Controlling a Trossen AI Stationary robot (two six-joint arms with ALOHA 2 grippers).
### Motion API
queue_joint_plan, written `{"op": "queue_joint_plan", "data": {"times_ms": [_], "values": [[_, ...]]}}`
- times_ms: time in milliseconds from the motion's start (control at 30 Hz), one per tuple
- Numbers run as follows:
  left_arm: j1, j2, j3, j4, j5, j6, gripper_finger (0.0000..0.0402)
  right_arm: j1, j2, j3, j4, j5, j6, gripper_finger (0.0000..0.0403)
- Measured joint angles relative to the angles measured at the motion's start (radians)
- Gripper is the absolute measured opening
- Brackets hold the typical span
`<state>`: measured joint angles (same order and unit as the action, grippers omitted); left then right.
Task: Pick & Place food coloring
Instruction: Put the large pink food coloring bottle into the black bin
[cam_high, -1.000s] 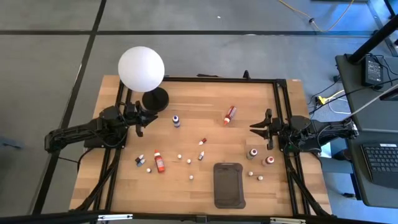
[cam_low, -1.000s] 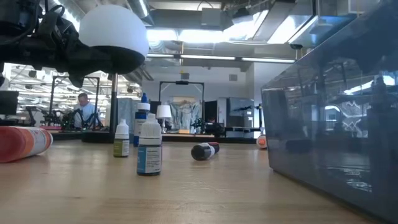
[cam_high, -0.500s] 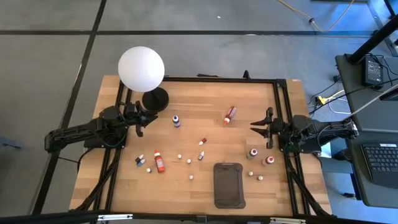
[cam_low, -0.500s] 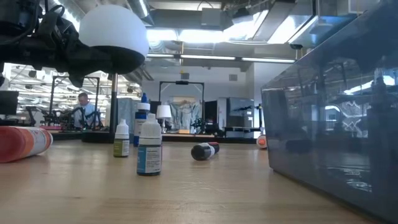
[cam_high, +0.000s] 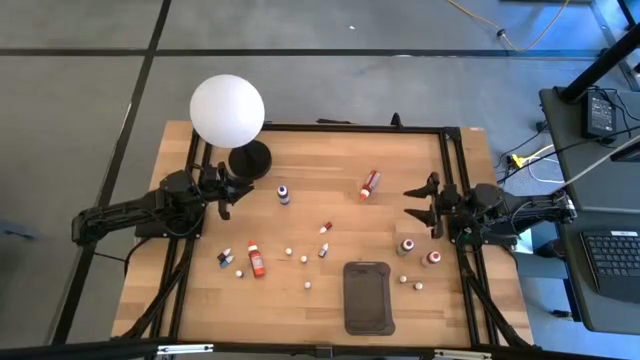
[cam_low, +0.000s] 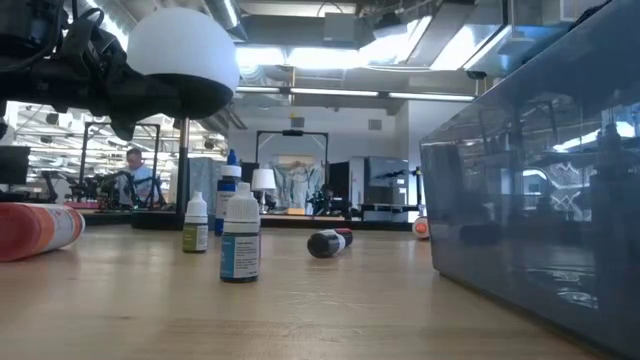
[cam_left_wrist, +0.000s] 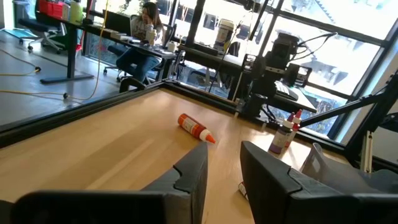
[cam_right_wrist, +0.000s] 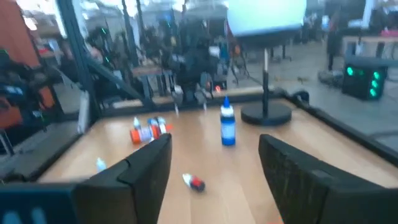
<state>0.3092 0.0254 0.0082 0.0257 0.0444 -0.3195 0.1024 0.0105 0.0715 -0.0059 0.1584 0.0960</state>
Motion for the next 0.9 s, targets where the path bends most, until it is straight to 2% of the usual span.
{"op": "queue_joint_plan", "data": {"times_ms": [167,300,500,733,900], "values": [[0.0,0.0,0.0,0.0,0.0,0.0,0.0091,0.0,0.012,0.052,0.021,-0.129,-0.105,0.0247],[0.0,0.0,0.0,0.0,0.0,0.0,0.0091,0.0,0.083,0.155,-0.079,-0.134,-0.126,0.0242],[0.0,0.0,0.0,0.0,0.0,0.0,0.0094,0.0,0.258,0.373,-0.286,-0.134,0.004,0.0237],[0.0,0.0,0.0,0.0,0.0,0.0,0.0094,0.0,0.555,0.684,-0.676,-0.134,0.044,0.0237],[0.0,0.0,0.0,0.0,0.0,0.0,0.0094,0.016,0.767,0.892,-1.054,-0.136,0.205,0.0237]]}}
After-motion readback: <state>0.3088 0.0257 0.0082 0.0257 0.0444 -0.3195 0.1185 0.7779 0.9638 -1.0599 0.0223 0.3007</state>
